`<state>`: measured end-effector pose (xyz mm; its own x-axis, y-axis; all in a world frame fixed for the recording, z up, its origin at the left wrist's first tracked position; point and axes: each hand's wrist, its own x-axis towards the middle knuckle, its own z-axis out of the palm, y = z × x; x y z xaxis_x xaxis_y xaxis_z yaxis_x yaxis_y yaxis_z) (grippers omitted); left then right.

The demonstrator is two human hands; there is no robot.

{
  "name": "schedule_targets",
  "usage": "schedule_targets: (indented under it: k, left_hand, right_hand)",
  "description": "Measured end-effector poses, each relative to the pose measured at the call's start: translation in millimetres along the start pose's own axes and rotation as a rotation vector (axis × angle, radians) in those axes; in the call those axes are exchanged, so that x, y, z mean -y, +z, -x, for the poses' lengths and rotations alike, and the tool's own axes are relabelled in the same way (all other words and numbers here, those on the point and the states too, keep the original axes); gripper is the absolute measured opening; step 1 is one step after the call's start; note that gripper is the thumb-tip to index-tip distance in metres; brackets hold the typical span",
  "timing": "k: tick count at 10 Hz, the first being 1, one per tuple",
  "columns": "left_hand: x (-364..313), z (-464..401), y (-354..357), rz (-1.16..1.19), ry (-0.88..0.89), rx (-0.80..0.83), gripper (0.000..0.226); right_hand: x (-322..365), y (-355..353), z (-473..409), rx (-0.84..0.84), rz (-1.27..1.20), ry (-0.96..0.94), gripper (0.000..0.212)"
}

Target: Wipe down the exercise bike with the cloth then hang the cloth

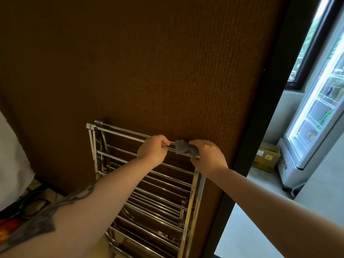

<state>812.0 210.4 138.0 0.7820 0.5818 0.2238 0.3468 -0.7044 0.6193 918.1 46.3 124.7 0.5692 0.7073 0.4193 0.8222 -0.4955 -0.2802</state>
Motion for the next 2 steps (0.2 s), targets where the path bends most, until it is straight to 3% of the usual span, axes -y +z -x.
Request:
schedule_targets:
  k: [2]
  left_hand:
    - [20.7, 30.0, 23.3, 0.038, -0.026, 0.039, 0.023]
  right_hand:
    - [19.5, 2.9, 14.7, -0.049, -0.036, -0.021, 0.051]
